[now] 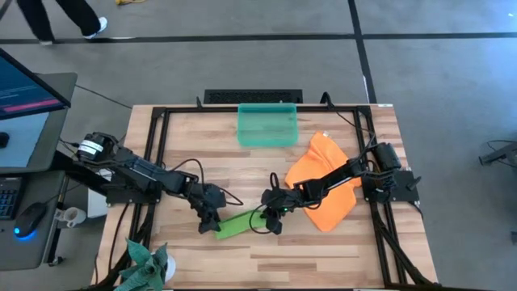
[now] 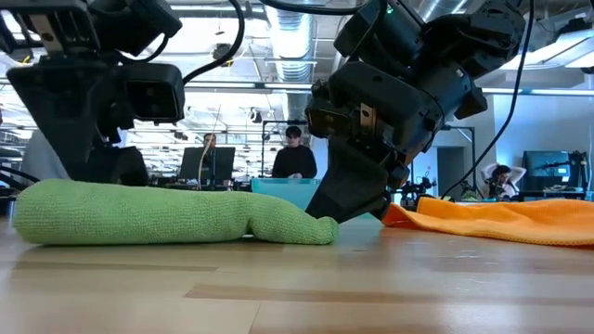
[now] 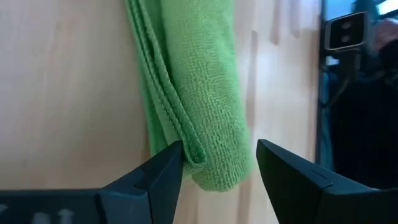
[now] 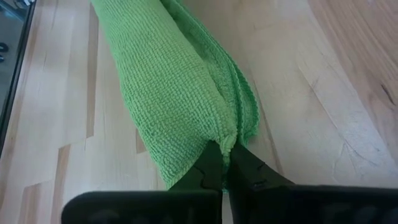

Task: Roll microfiber towels into tight, uniform cylinder then place into a basket
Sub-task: Roll the green microfiber towel, then put the green microfiber towel into the blue bin

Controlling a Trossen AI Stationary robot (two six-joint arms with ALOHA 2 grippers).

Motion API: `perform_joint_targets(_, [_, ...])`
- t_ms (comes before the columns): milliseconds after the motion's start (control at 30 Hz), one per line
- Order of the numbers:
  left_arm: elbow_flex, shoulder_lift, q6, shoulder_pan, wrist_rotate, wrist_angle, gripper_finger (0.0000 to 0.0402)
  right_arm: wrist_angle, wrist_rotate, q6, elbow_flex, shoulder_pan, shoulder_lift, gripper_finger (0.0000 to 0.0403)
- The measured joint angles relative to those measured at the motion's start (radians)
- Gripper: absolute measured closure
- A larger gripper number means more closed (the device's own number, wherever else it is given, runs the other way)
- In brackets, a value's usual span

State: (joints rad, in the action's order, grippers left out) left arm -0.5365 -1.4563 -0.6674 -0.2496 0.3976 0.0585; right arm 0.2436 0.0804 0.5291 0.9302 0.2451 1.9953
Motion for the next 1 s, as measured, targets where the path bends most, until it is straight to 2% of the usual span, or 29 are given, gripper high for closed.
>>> perform_joint_targets(100, [0.0, -0.012, 0.0, -0.008, -0.04, 0.002, 0.0204, 0.0, -0.003, 0.005, 0.0, 0.0, 0.0, 0.0386])
perform_joint_targets(467, [-0.005, -0.138, 0.006, -0.019, -0.027, 0.098, 0.0215, 0.0, -0.022, 0.047, 0.0, 0.0, 0.0, 0.0385])
perform_joint_targets(600, [-0.011, -0.141, 0.028, -0.019, -0.035, 0.101, 0.0258, 0.0, -0.024, 0.046, 0.0, 0.0, 0.0, 0.039])
perform_joint_targets(800, [-0.012, -0.142, 0.034, -0.014, -0.042, 0.089, 0.0378, 0.0, -0.027, 0.007, 0.0, 0.004, -0.003, 0.0392])
perform_joint_targets(1000, [-0.012, -0.135, 0.062, 0.037, -0.002, 0.073, 0.0388, -0.04, -0.031, -0.051, -0.006, 0.003, -0.054, 0.0395])
